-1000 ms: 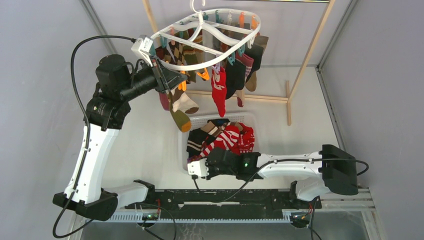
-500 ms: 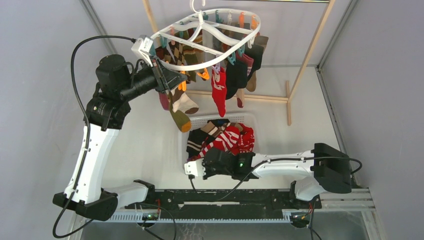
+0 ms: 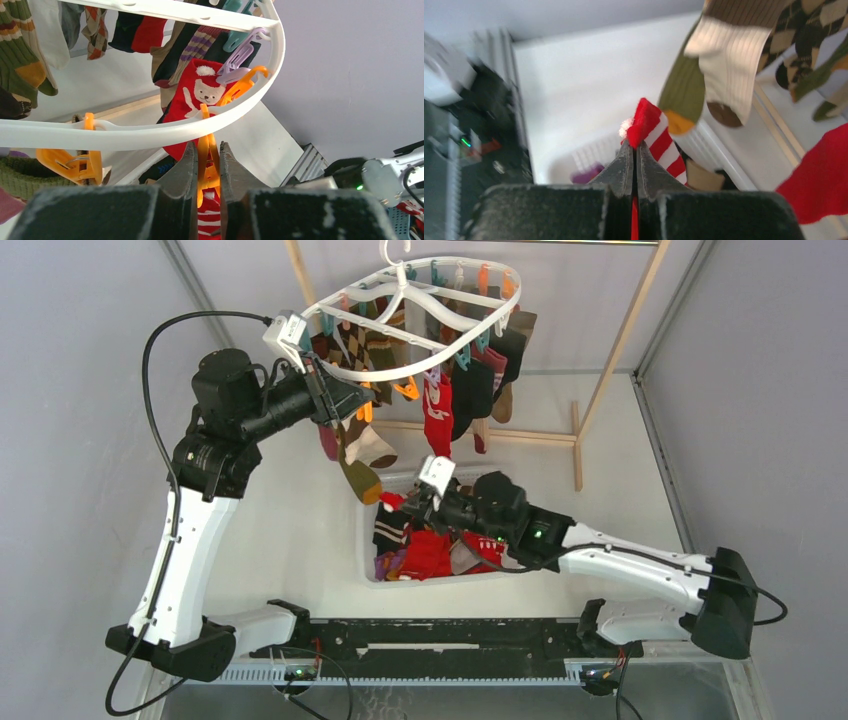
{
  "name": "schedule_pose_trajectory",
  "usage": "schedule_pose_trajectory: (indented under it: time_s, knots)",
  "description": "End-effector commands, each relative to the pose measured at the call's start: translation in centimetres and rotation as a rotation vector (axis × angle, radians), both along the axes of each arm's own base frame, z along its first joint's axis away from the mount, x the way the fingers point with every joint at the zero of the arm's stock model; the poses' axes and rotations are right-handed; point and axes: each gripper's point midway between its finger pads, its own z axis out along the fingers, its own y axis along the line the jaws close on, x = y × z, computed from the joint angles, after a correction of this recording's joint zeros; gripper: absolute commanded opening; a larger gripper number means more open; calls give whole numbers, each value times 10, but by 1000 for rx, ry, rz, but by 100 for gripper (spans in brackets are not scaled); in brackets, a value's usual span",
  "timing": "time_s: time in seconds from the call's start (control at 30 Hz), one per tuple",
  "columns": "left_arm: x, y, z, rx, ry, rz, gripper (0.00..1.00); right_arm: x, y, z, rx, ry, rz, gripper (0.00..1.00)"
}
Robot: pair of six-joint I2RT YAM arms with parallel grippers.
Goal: Clip the socks to the hanger
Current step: Pick up the sock from the bin, then clamp the sock onto the hanger.
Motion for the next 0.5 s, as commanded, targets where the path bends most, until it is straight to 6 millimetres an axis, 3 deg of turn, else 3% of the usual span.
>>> schedule_pose_trajectory:
  time_s: [0.0,0.13,0.47]
  knots:
    - [-14,-2,17,-20,-39,-48,9,-9,6,83,360,165,32,0]
    - [-15,-3,13,-20,-28,-56,9,-2,1,104,511,335,83,0]
    - [-14,-7,7,-20,-13,-78,9,3,-1,141,728,449,234,0]
